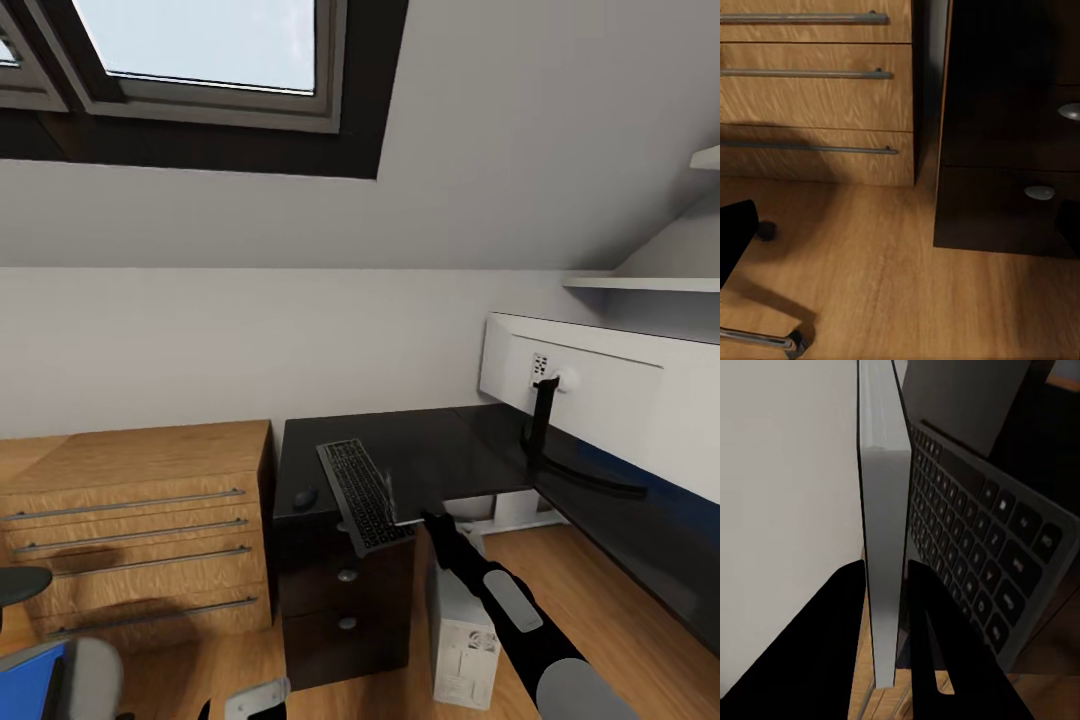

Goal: In the bedroom, organize the workspace by keeping the computer under the desk, ensuring the monitor is on the desk, placing the keyboard on the desk next to the monitor, placing the mouse on the desk next to the keyboard, moving the folder from the swivel chair onto the desk next to the mouse, stacking the notebook on top of the folder with the pen on top of the notebook, and positioning the swivel chair next to the desk.

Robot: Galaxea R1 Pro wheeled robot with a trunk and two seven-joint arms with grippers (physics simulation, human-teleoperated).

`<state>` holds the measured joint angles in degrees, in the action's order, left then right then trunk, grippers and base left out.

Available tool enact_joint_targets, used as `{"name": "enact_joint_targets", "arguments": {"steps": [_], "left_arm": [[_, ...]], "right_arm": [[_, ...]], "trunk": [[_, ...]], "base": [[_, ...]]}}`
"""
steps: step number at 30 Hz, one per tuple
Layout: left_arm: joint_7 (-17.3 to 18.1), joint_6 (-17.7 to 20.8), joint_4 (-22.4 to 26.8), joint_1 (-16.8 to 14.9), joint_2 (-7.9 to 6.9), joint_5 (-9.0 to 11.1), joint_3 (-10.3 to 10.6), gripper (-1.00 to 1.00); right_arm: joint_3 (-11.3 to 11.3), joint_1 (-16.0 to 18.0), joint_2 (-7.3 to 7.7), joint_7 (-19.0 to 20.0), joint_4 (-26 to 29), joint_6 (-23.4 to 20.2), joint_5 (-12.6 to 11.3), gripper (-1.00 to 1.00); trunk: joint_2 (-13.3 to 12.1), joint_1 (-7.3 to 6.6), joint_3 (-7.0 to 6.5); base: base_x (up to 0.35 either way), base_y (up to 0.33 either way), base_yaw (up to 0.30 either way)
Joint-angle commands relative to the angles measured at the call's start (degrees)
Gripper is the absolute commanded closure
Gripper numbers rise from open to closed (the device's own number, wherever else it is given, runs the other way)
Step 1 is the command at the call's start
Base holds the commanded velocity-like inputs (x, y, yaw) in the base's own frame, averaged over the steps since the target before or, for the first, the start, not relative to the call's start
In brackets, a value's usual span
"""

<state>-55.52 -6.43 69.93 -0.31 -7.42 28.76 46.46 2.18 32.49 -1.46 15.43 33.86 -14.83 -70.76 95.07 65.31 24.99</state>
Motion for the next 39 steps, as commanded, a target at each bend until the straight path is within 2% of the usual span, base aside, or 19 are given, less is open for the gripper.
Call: {"name": "enact_joint_targets", "arguments": {"steps": [1,18,39], "left_arm": [[-0.1,-0.6,-0.1,0.0,-0.05,0.6,0.2,-1.00],[-0.1,-0.6,-1.1,0.0,0.03,0.5,0.2,-1.00],[-0.1,-1.1,-0.9,0.0,-0.28,0.4,-0.3,-1.00]], "right_arm": [[0.0,0.0,0.07,0.2,0.0,-0.2,-0.5,1.00],[-0.1,0.0,0.33,0.3,0.1,-0.5,-0.6,1.00],[-0.2,0.0,0.41,0.4,0.0,-0.5,-0.8,1.00]], "trunk": [[0.0,0.00,0.05],[0.0,0.00,0.05],[0.0,0.00,0.05]], "base": [[0.000,0.000,0.008],[0.004,-0.005,0.001],[0.171,-0.176,0.000]]}}
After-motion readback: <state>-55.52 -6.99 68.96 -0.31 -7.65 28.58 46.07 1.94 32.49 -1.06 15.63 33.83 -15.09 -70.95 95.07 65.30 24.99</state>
